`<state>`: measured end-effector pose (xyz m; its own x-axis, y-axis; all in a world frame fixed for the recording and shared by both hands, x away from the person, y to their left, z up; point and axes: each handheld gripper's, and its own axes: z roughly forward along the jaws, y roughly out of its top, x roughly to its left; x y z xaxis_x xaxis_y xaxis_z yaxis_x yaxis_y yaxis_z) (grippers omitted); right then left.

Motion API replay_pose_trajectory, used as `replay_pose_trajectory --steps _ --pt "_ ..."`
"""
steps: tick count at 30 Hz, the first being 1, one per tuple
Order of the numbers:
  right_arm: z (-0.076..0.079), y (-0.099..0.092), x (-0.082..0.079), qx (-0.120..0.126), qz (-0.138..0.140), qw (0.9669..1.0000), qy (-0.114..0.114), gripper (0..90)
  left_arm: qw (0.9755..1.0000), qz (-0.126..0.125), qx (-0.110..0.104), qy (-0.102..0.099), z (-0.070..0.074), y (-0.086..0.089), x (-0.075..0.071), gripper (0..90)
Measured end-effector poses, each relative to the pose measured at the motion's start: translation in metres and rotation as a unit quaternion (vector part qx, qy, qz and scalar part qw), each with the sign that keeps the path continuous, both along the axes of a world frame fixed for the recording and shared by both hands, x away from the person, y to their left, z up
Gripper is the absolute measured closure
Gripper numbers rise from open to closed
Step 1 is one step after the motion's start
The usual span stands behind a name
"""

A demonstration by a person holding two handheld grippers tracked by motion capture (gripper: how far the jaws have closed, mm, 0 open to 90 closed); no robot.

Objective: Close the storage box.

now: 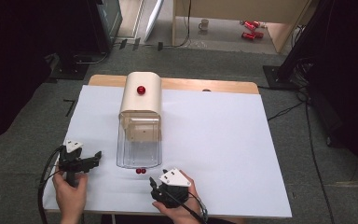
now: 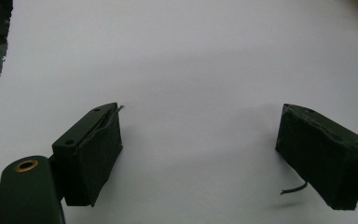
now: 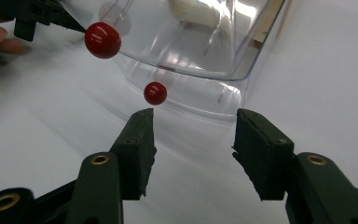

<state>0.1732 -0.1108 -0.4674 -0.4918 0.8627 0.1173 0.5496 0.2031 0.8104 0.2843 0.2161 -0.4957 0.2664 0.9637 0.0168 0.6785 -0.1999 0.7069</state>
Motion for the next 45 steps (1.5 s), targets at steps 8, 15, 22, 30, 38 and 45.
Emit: replay_pose_trajectory --steps 8,15,22,30,38,45 --pt "0.001 0.007 0.002 -0.003 0.002 1.0000 -0.003 52.5 1.0000 0.000 0.000 0.000 0.000 0.000 0.000 14.1" --pt "0.003 0.014 0.002 -0.001 0.010 0.9999 -0.005 55.2 1.0000 0.000 0.000 0.000 0.000 0.000 0.000 14.1" --pt "0.002 0.020 0.003 0.003 0.017 0.9998 -0.005 58.0 1.0000 0.000 0.000 0.000 0.000 0.000 0.000 14.1" --pt "0.003 0.029 0.004 0.016 0.026 0.9995 -0.004 62.7 1.0000 0.000 0.000 0.000 0.000 0.000 0.000 14.1" --pt "0.008 0.036 0.003 0.025 0.038 0.9989 -0.009 67.9 1.0000 0.001 -0.001 -0.001 0.000 0.000 0.000 14.1" --pt "0.013 0.038 0.006 0.042 0.045 0.9981 -0.009 72.8 1.0000 0.001 0.000 -0.001 0.000 0.000 0.000 14.1"
